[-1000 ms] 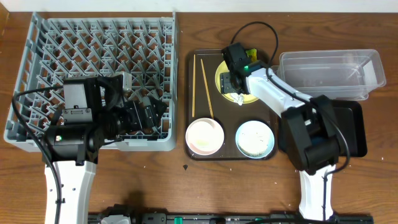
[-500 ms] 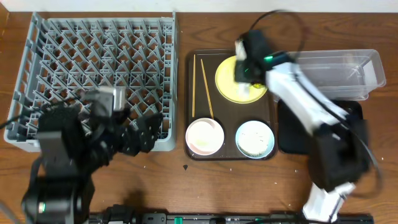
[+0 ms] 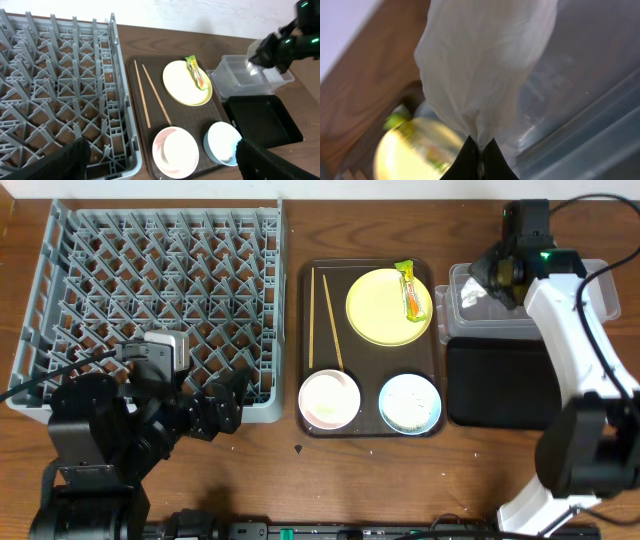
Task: Sort waste into correct bins and load items into the dishwasher
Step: 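Carry the tissue with the right gripper and drop it into the clear bin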
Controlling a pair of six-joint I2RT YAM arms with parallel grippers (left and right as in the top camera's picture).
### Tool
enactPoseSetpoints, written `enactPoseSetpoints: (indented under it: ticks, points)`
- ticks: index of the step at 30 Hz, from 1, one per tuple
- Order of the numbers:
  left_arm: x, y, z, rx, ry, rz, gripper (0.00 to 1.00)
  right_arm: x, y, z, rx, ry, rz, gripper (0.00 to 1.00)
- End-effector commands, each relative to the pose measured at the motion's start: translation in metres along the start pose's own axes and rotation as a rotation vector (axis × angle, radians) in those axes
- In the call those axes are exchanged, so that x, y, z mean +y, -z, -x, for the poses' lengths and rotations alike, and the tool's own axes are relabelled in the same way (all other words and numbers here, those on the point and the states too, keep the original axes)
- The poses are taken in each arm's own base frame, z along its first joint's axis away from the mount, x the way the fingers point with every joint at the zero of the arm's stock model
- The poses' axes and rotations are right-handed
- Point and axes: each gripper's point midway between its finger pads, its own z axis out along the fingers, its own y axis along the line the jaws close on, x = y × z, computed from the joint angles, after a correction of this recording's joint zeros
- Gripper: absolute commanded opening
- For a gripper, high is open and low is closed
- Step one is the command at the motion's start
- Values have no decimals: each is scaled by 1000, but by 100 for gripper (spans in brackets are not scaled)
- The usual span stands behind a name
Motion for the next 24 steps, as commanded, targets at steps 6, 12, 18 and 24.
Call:
enactPoseSetpoints:
  ticks: [6, 12, 18, 24]
  points:
    - [0, 3, 5, -14, -20, 10, 93, 3, -12, -9, 112, 29, 85, 42]
    - [0, 3, 5, -14, -20, 10, 93, 44, 44, -12, 4, 256, 209, 56]
    - [0, 3, 5, -14, -20, 10, 93, 98, 71, -74, -32, 667, 310, 58]
    - [0, 3, 5, -14, -20, 10, 93, 101, 26, -109, -93, 785, 112, 59]
